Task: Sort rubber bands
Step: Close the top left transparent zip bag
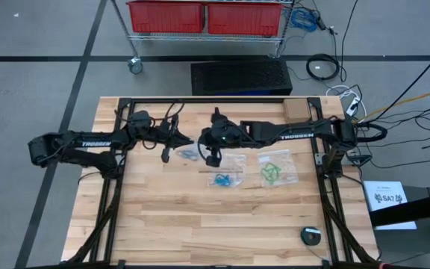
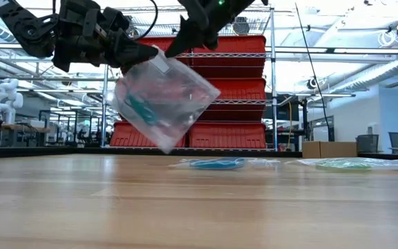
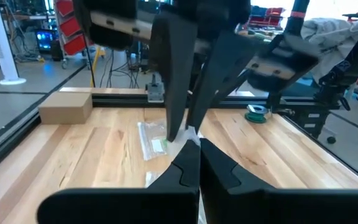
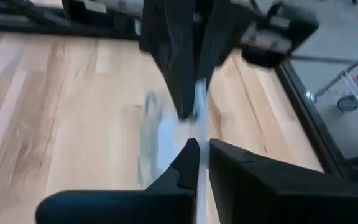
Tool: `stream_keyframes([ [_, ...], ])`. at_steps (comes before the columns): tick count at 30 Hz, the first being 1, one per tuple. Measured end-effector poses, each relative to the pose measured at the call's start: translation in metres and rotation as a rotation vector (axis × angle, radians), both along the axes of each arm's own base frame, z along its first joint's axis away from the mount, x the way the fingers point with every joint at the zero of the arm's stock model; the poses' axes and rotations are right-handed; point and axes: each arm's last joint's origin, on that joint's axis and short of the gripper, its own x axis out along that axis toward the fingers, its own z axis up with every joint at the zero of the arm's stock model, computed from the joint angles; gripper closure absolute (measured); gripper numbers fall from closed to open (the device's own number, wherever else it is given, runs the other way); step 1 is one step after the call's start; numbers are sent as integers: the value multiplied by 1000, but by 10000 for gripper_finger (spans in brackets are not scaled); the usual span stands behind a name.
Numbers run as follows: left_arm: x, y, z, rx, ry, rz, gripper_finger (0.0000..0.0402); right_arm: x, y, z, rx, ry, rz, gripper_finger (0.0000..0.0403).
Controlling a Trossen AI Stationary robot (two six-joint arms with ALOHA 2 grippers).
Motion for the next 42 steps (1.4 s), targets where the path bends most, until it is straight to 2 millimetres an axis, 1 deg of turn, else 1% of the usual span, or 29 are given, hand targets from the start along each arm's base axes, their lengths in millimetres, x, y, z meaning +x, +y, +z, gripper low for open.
stream_keyframes([
  [5,0,0,1,6,-14,-1,402,-8,0,-2,17,73,-18,398],
  [10,0,0,4,15,-38,0,402,-18,2,-4,-14,167,-65,398],
  [18,-8,-2,14,30,-68,7,401,-32,6,-14,29,331,-104,399],
  [24,-14,-3,14,8,-24,16,401,-37,7,-17,46,384,-127,399],
  [29,-17,-3,6,-39,75,72,401,-39,7,-18,47,408,-129,398],
  [31,-18,-3,0,-68,145,112,401,-41,7,-21,48,435,-132,390],
  [34,-21,-2,-12,-110,265,178,401,-41,6,-20,26,429,-165,373],
  [37,-24,-1,-21,-119,363,271,401,-43,5,-21,7,447,-196,355],
  [42,-31,3,-33,-44,523,492,401,-44,5,-21,5,461,-197,329],
])
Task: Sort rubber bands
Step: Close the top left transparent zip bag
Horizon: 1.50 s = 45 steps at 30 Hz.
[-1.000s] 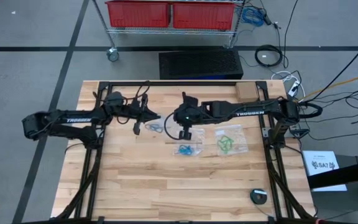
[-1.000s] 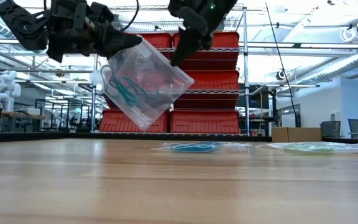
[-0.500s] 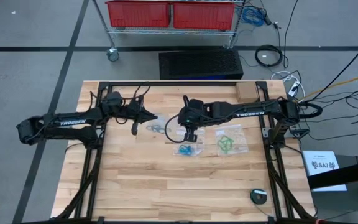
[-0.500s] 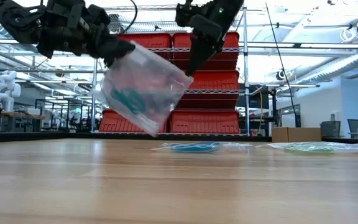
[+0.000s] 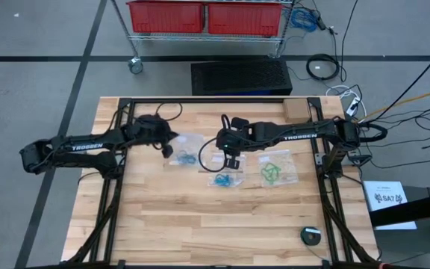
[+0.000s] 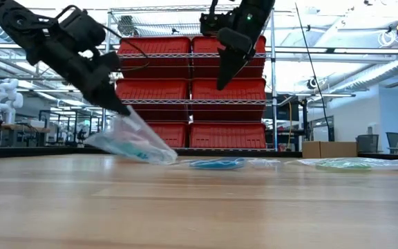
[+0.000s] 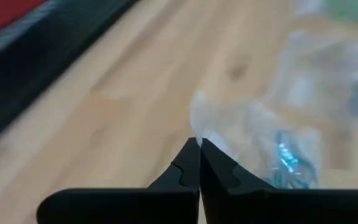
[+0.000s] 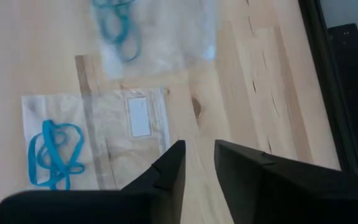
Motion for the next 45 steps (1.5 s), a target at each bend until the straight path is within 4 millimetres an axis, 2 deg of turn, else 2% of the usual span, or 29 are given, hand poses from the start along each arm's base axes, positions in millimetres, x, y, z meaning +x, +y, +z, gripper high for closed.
stream_keyframes([
  [7,-8,6,-7,145,174,226,391,-2,0,-1,2,18,1,312],
  [13,-10,5,-13,112,225,226,320,-4,2,-2,5,51,7,320],
  [17,-9,5,-12,110,206,230,267,-4,6,-1,-24,39,-14,343],
  [20,-4,6,-2,109,163,217,251,-6,9,-4,-144,59,-43,384],
  [23,2,4,9,111,118,166,261,-14,10,-15,-174,106,-55,397],
  [26,7,0,11,99,84,63,293,-31,10,-28,-155,91,-91,402],
  [30,19,-8,-2,24,121,-53,356,-62,11,-52,-89,-8,-121,402],
  [33,30,-11,-19,-20,176,-82,393,-83,13,-63,-57,-113,-164,402],
  [36,40,-13,-39,-54,248,-99,393,-96,18,-72,-28,-172,-201,403],
  [40,45,-11,-61,-87,326,-72,397,-100,25,-75,-31,-209,-204,403],
  [45,47,-19,-67,-137,375,-101,398,-101,31,-74,-35,-213,-187,403],
])
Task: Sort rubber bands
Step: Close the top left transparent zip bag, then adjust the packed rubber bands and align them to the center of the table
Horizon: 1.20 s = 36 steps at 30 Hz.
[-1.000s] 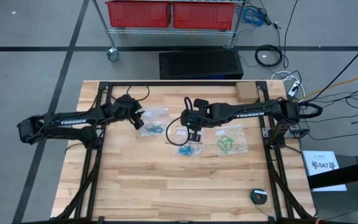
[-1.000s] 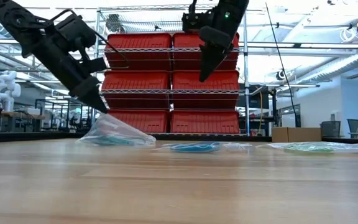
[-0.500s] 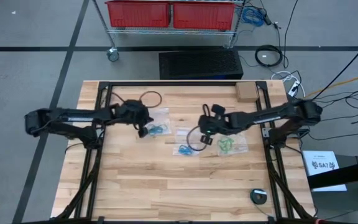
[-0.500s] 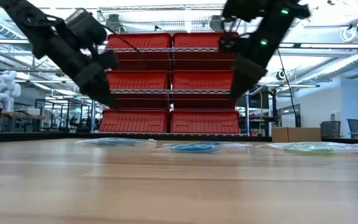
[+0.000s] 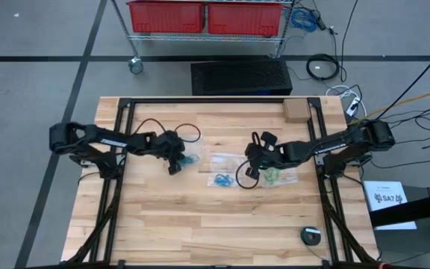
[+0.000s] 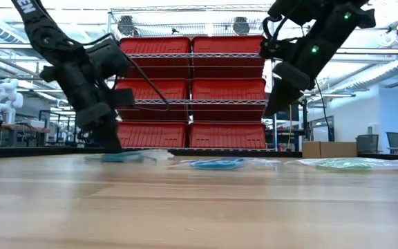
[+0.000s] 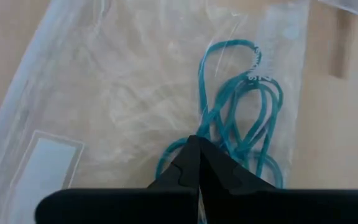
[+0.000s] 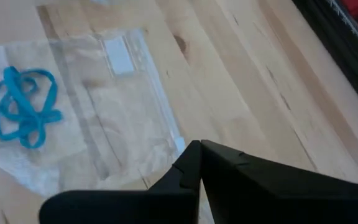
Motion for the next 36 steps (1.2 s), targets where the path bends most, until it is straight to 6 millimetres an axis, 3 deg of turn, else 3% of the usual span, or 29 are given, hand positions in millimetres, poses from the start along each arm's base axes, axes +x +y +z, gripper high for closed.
stream_keyframes([
  [7,-1,-31,1,-76,47,-81,399,-8,3,-5,7,54,-48,403],
  [13,-5,-56,9,-128,53,-131,399,-12,20,-10,5,70,15,403],
  [18,-11,-65,21,-143,18,-131,399,-7,33,-11,102,35,107,403],
  [23,-11,-65,38,-118,-103,-140,400,5,39,-34,210,82,173,403],
  [29,-11,-65,40,-102,-112,-151,400,27,11,-64,193,78,101,403],
  [36,-11,-64,40,-90,-113,-151,400,35,-29,-73,191,48,-16,403],
])
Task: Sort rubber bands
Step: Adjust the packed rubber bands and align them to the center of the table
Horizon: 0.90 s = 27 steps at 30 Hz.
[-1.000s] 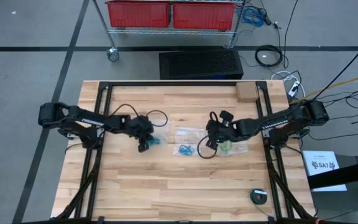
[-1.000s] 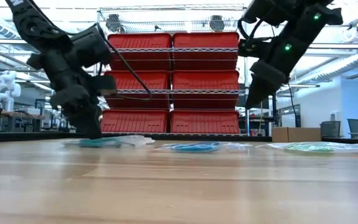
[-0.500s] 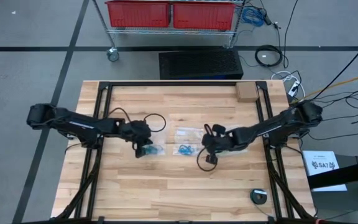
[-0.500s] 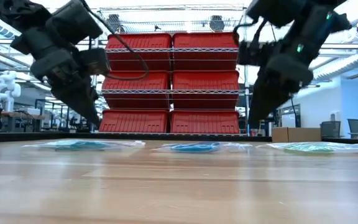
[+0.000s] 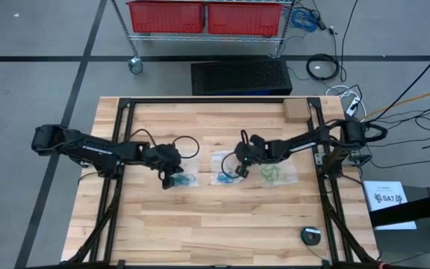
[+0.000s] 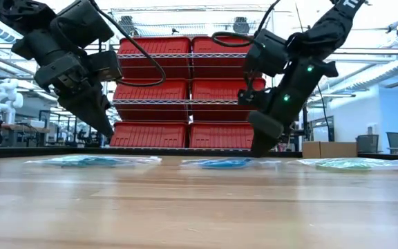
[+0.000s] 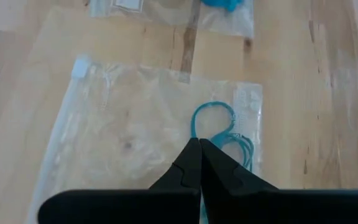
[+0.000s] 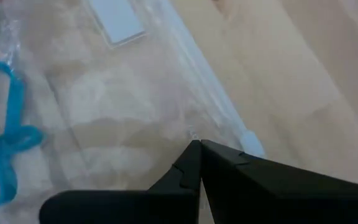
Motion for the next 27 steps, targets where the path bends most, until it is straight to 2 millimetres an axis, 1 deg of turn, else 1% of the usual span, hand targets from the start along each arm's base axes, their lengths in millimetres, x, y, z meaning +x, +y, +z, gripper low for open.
stream_keyframes([
  [4,0,0,0,16,-1,-3,400,1,-10,1,-16,-14,2,403],
  [9,0,1,0,46,-2,12,400,8,-23,3,-4,-98,-27,403],
  [12,0,2,0,61,-3,23,400,11,-35,-1,0,-137,-82,403],
  [16,0,5,0,64,0,39,400,10,-47,-8,8,-133,-108,403],
  [18,0,6,0,64,4,43,400,10,-45,-3,-2,-129,-73,403],
  [22,0,7,0,65,5,36,400,8,-24,19,2,-158,52,403],
  [23,0,7,0,71,2,28,400,8,-19,20,20,-154,88,403],
  [25,0,7,0,71,2,26,400,7,-12,17,46,-128,135,403],
  [27,0,7,0,73,0,25,400,9,-9,13,50,-120,149,403],
])
